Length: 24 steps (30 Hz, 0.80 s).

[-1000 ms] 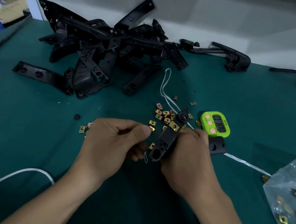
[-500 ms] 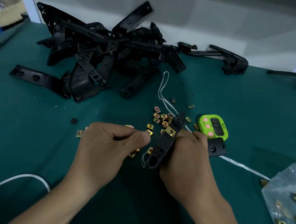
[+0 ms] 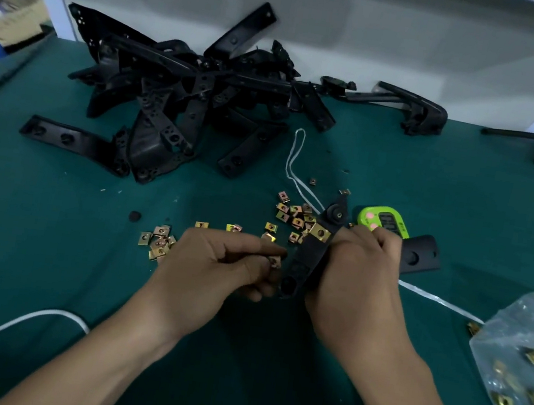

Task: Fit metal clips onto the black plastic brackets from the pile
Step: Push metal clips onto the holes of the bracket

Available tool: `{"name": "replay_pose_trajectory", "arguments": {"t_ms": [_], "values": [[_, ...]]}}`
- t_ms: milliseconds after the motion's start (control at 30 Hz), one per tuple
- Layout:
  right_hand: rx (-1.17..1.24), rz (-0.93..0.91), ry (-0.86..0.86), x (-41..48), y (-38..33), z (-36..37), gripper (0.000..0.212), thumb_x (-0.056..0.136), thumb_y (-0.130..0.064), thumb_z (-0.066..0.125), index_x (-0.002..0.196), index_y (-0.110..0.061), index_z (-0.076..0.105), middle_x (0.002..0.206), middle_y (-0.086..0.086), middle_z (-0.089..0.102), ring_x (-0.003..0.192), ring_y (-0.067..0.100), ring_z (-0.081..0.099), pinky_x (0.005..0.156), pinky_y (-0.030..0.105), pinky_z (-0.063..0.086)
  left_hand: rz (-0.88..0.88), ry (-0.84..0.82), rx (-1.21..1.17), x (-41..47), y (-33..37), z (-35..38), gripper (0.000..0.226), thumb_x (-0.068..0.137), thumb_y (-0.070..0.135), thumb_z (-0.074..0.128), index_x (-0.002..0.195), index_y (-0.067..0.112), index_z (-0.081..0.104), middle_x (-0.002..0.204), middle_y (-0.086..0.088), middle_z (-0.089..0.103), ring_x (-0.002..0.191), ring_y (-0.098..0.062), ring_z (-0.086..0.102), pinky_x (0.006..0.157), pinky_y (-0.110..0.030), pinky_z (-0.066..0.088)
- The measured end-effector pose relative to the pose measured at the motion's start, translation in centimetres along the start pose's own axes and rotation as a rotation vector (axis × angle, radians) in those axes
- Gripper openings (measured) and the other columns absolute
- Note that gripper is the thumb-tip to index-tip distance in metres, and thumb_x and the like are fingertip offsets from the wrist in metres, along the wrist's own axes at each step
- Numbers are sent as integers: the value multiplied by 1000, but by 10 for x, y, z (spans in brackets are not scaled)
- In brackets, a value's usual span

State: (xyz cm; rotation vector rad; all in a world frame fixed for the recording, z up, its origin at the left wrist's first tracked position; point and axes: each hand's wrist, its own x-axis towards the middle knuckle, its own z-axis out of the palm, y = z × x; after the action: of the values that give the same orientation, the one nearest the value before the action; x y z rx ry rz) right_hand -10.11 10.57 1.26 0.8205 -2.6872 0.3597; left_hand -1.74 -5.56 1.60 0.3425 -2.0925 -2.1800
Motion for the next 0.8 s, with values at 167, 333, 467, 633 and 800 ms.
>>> {"name": "replay_pose_trajectory", "arguments": {"t_ms": [167, 333, 467, 633, 800], "values": [[-84, -19, -21, 0, 1, 1, 30, 54, 2, 61, 66, -25, 56, 71, -9, 53, 79, 21, 49, 90, 33, 26, -78, 1, -64, 0, 3, -4, 18, 88, -5, 68, 85, 8, 80, 75, -15, 75, 61, -21, 70, 55, -21, 53], [-128, -64, -28, 1, 1, 2, 30, 49, 1, 66, 61, -24, 55, 68, -10, 54, 77, 22, 51, 89, 34, 26, -82, -25, -8, -2, 4, -4, 20, 86, 0, 72, 82, 16, 82, 74, -12, 76, 63, -19, 70, 57, -20, 53], [-134, -76, -41, 1, 0, 1, 31, 48, 1, 65, 59, -25, 52, 67, -10, 53, 76, 23, 50, 88, 34, 27, -90, -10, 1, -2, 5, -3, 17, 85, 3, 74, 81, 17, 83, 77, -11, 77, 68, -18, 70, 60, -20, 54], [-165, -93, -98, 1, -5, 0, 31, 49, -3, 67, 62, -26, 52, 69, -8, 54, 81, 25, 52, 94, 38, 29, -127, 34, -58, -3, 3, 0, 12, 84, 4, 74, 81, 12, 82, 76, -12, 76, 66, -18, 71, 58, -21, 55], [-239, -101, -124, 0, -6, 0, 27, 58, -9, 65, 65, -27, 46, 72, -7, 50, 83, 25, 49, 98, 38, 26, -74, 76, -12, -5, 0, 5, 13, 81, 8, 78, 80, 20, 82, 74, -9, 77, 65, -14, 70, 59, -19, 54]]}}
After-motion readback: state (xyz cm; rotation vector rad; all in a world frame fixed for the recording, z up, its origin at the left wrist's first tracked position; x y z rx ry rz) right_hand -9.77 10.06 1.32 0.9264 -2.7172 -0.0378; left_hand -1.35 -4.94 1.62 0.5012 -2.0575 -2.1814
